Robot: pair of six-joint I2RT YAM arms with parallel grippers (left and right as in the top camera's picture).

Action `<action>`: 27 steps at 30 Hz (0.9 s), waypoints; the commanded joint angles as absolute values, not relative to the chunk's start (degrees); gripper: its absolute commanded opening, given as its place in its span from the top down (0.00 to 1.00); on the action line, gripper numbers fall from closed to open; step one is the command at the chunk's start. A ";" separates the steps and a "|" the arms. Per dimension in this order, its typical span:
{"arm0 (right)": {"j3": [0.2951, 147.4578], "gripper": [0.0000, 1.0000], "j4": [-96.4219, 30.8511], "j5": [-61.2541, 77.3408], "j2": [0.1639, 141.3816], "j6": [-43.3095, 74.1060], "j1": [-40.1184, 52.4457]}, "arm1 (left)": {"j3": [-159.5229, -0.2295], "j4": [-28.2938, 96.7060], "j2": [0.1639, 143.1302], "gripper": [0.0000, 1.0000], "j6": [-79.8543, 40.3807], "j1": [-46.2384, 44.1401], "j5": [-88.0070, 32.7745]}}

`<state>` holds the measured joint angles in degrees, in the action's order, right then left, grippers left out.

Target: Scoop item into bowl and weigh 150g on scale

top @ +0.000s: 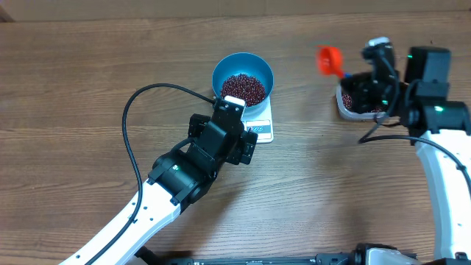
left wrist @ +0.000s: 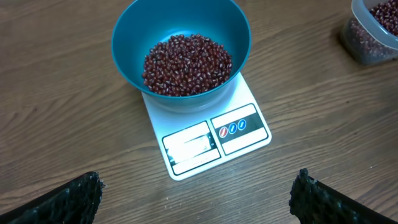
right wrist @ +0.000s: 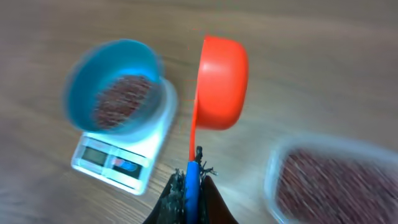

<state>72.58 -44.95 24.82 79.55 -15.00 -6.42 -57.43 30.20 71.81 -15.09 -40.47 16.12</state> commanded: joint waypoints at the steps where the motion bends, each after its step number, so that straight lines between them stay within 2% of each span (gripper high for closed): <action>1: 72.86 0.96 -47.66 15.70 79.13 -13.26 -8.49 | -57.04 30.04 72.38 0.01 -15.88 -40.51 16.91; 9: 72.84 0.96 -51.62 10.68 81.25 -13.28 -9.39 | -57.04 30.04 72.38 0.01 -15.88 -40.51 16.91; 27: 72.79 0.96 -50.68 2.48 94.94 -13.28 -9.41 | -57.04 30.04 72.38 0.01 -15.88 -40.51 16.91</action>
<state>72.55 -51.33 5.80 94.00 -13.56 -9.30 -57.43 30.17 71.81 -15.09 -40.47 16.12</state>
